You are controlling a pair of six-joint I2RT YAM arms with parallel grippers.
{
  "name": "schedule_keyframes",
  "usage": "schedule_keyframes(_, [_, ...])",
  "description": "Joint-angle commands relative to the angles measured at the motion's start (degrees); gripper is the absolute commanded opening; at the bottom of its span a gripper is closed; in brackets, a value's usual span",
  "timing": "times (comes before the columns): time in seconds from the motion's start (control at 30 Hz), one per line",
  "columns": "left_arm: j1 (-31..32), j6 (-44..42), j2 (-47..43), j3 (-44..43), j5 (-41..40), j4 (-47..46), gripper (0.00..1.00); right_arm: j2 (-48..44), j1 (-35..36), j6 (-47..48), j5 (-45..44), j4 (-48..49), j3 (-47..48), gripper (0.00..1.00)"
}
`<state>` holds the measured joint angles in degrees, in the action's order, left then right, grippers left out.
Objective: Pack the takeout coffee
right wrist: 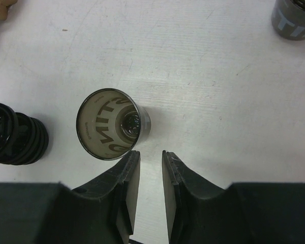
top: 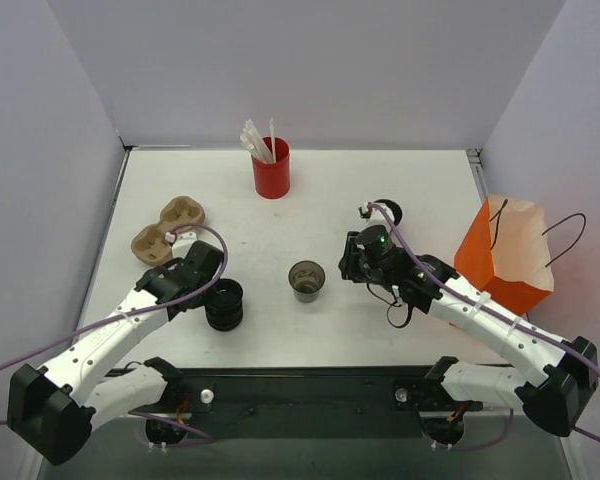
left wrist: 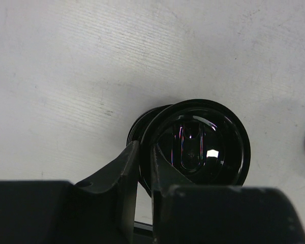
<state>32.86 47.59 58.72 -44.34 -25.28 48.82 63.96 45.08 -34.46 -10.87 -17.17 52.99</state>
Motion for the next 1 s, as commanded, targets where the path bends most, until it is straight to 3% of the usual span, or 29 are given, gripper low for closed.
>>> schedule_keyframes(0.0, [0.2, -3.7, -2.2, -5.1, 1.1, 1.1, 0.0, -1.2, 1.3, 2.8, 3.8, 2.6, 2.4, 0.26])
schedule_keyframes(0.07, [0.1, -6.1, -4.0, -6.0, 3.2, -0.2, 0.0, -1.9, 1.3, 2.8, 8.8, 5.3, 1.6, 0.27])
schedule_keyframes(0.2, [0.1, -11.3, -10.9, -4.4, 12.9, -8.5, 0.0, -4.3, 1.7, 4.2, 20.3, 19.7, -1.7, 0.36])
schedule_keyframes(0.27, [0.0, -10.8, -12.2, -4.5, 20.7, -11.8, 0.0, -5.5, 3.2, 8.6, 24.7, 24.9, -4.5, 0.43])
schedule_keyframes(0.3, [0.0, -10.2, -12.5, -5.7, 23.2, -12.3, 0.0, -6.0, 3.9, 15.8, 25.2, 29.9, -5.7, 0.5])
schedule_keyframes(0.4, [-0.1, -6.4, -10.9, -8.6, 31.0, -10.8, 0.0, -8.0, 6.9, 26.7, 23.0, 36.8, -9.3, 0.54])
schedule_keyframes(0.47, [-0.3, -4.4, -9.4, -12.1, 36.6, -8.7, 0.0, -9.2, 8.3, 33.9, 22.2, 39.0, -10.4, 0.55])
schedule_keyframes(0.57, [-0.5, -1.3, -7.6, -13.8, 46.3, -9.7, 0.0, -12.1, 8.4, 36.6, 23.3, 44.0, -12.6, 0.56])
schedule_keyframes(0.77, [-0.8, 13.5, -12.0, -6.5, 58.6, -24.7, 0.0, -18.9, 8.9, 35.5, 26.7, 71.8, -27.2, 0.52])
schedule_keyframes(0.97, [-0.7, 22.7, -14.0, -2.4, 64.0, -33.8, 0.0, -18.1, 9.0, 34.8, 27.1, 76.9, -28.2, 0.5])
